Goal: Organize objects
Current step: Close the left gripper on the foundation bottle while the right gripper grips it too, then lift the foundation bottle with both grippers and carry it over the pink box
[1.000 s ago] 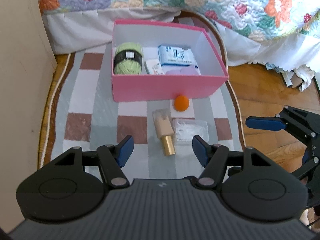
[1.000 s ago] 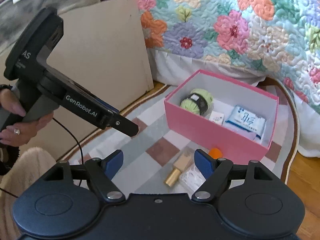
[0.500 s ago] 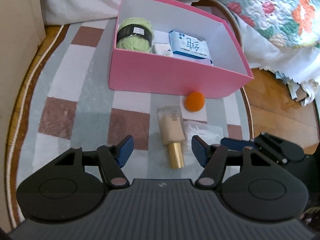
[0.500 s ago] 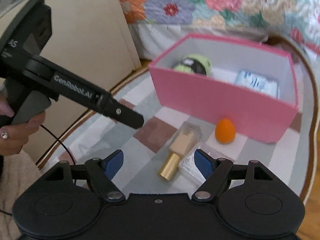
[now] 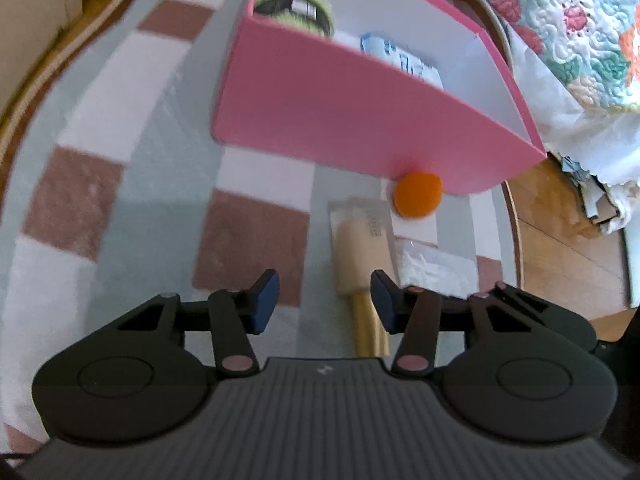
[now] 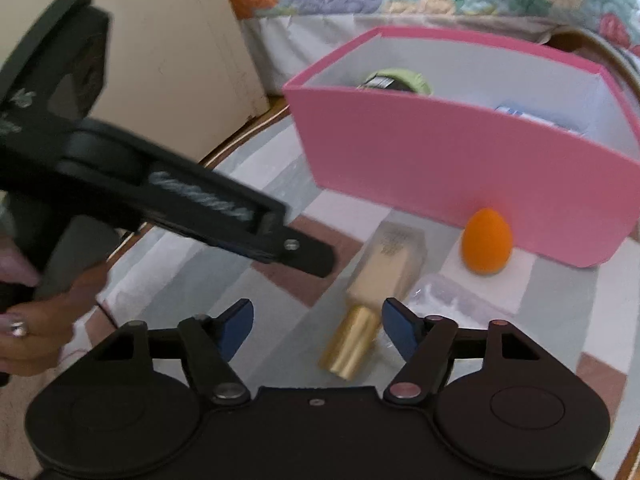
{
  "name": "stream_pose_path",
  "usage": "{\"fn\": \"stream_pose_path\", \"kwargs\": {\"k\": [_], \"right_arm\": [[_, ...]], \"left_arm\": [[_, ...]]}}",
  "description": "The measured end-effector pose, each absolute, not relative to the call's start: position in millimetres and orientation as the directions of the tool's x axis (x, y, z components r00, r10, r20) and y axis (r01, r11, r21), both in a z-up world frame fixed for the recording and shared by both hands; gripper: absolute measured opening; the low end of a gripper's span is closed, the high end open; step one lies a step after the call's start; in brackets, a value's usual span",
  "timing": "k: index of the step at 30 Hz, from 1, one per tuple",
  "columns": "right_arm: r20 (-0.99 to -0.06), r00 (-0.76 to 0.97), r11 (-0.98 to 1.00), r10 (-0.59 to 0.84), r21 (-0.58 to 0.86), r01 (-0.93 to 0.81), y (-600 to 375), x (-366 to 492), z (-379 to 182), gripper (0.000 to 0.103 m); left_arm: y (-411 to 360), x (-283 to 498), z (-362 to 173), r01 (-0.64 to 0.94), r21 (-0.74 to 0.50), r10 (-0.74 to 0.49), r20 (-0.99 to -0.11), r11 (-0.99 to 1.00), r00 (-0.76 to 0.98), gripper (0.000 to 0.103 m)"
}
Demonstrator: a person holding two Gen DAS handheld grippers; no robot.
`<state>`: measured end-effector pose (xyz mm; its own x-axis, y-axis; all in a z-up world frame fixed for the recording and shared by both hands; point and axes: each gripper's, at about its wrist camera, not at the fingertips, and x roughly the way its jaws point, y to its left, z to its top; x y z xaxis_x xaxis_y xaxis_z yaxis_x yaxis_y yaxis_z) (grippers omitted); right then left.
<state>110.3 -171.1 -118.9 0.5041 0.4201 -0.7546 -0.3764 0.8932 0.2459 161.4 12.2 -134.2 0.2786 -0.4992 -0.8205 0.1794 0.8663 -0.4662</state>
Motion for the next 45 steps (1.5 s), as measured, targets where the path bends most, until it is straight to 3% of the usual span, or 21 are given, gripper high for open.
{"fn": "stream_pose_path", "kwargs": {"k": [4, 10, 13, 15, 19, 31, 45], "right_arm": [[-0.748, 0.520, 0.897, 0.413, 0.233, -0.377, -169.0, 106.7, -120.5, 0.074], [-0.754, 0.558, 0.924, 0.346, 0.172, -0.341, -165.3, 109.6, -122.0, 0.073], [-0.757, 0.576, 0.935, 0.310, 0.134, -0.328, -165.0, 119.9, -123.7, 0.062], [-0.766, 0.574, 0.935, 0.290, 0.097, -0.342, -162.3, 126.5, -122.9, 0.053], [-0.792, 0.560, 0.931, 0.241, 0.026, -0.365, -157.0, 131.9, -120.3, 0.046], [-0.782, 0.535, 0.927, 0.321, 0.142, -0.348, -157.7, 133.9, -118.0, 0.046], [-0.815, 0.516, 0.954, 0.263, 0.141, -0.264, -143.1, 131.0, -143.5, 0.047]], "left_arm": [[9.9, 157.8, -137.2, 0.193, -0.467, -0.505, -0.812, 0.863, 0.291, 0.046], [6.1, 165.1, -138.5, 0.199, -0.492, -0.531, -0.780, 0.847, 0.332, 0.033], [5.4, 170.8, -142.8, 0.193, -0.503, -0.538, -0.770, 0.843, 0.343, 0.028], [6.7, 173.7, -146.9, 0.181, -0.518, -0.548, -0.766, 0.836, 0.337, 0.028], [13.3, 176.9, -154.0, 0.138, -0.571, -0.582, -0.751, 0.810, 0.311, 0.028], [24.1, 179.7, -159.4, 0.072, -0.607, -0.598, -0.743, 0.791, 0.302, 0.029], [27.1, 180.3, -168.2, 0.043, -0.639, -0.624, -0.732, 0.768, 0.274, 0.043]]}}
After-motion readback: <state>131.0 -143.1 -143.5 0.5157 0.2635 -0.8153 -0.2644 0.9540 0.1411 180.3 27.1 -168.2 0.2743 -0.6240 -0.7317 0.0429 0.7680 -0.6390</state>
